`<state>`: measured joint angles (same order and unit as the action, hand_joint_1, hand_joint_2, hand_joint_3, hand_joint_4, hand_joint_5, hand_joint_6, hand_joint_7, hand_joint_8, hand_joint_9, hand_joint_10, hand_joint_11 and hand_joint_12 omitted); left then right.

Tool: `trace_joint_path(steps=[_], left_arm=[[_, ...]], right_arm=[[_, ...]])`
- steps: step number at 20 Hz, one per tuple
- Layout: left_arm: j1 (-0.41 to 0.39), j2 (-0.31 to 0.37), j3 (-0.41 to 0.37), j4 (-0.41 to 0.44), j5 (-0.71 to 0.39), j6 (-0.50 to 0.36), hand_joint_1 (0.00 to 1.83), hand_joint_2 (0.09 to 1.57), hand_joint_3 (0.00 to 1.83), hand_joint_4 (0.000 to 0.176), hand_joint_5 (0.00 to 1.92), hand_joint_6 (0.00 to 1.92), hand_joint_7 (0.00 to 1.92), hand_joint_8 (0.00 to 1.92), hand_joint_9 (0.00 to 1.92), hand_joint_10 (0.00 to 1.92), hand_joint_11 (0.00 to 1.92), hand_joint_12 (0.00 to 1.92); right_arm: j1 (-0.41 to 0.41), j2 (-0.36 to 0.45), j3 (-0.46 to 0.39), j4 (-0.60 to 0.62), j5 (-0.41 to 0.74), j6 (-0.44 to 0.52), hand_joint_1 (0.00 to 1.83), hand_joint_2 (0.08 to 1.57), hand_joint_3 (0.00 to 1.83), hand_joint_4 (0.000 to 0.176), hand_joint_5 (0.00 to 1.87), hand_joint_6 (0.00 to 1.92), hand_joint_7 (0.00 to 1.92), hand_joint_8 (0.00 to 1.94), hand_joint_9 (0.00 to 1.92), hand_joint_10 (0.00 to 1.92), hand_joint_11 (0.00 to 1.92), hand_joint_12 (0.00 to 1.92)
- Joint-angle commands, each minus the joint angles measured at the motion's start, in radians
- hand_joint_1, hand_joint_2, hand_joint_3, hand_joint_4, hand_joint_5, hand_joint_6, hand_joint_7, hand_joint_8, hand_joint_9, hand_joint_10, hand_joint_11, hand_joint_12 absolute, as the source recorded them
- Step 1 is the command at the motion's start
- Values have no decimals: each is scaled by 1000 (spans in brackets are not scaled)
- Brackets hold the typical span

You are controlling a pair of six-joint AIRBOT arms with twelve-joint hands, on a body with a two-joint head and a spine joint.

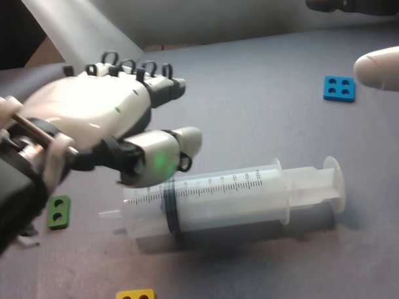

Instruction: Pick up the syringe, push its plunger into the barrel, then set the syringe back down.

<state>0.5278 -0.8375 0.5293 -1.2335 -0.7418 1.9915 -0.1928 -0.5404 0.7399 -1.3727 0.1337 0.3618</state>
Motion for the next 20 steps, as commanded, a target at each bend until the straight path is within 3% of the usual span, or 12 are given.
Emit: trace_joint_path(steps=[1, 5, 9, 11, 13, 17, 20], left_arm=[[1, -12, 4, 66, -61, -15, 0, 1466, 0, 0, 259, 0, 247, 1, 190, 2, 0, 397], [67, -120, 25, 87, -165, -85, 0, 1379, 0, 0, 264, 0, 258, 1, 212, 1, 0, 459], [120, -204, 51, 111, -225, -129, 247, 1260, 0, 0, 176, 0, 177, 0, 160, 0, 0, 395], [137, -237, 66, 125, -240, -135, 557, 1139, 0, 0, 124, 2, 120, 2, 109, 2, 0, 307], [149, -266, 85, 129, -253, -136, 625, 1115, 0, 0, 112, 2, 109, 1, 100, 1, 0, 307], [166, -320, 128, 129, -270, -137, 833, 990, 0, 0, 87, 0, 70, 0, 59, 0, 0, 236], [183, -357, 156, 127, -274, -137, 884, 979, 0, 0, 94, 3, 96, 7, 91, 8, 0, 286]], right_arm=[[12, -1, -2, 18, 21, -3, 0, 1371, 1, 0, 140, 6, 97, 4, 64, 7, 0, 207], [12, -1, -3, 18, 22, -10, 0, 1374, 1, 0, 124, 0, 75, 2, 30, 3, 0, 118], [12, -1, -8, 17, 22, -35, 0, 1374, 0, 0, 105, 0, 66, 0, 29, 2, 0, 103], [12, -1, -10, 17, 22, -35, 0, 1378, 2, 0, 105, 0, 76, 2, 40, 5, 0, 115], [12, -1, -11, 17, 22, -36, 0, 1378, 2, 0, 123, 4, 90, 3, 53, 7, 0, 159], [11, -1, -12, 17, 22, -36, 0, 1382, 2, 0, 99, 1, 70, 0, 34, 1, 0, 84], [11, -1, -12, 17, 22, -37, 0, 1378, 0, 0, 97, 7, 64, 6, 29, 6, 12, 38]])
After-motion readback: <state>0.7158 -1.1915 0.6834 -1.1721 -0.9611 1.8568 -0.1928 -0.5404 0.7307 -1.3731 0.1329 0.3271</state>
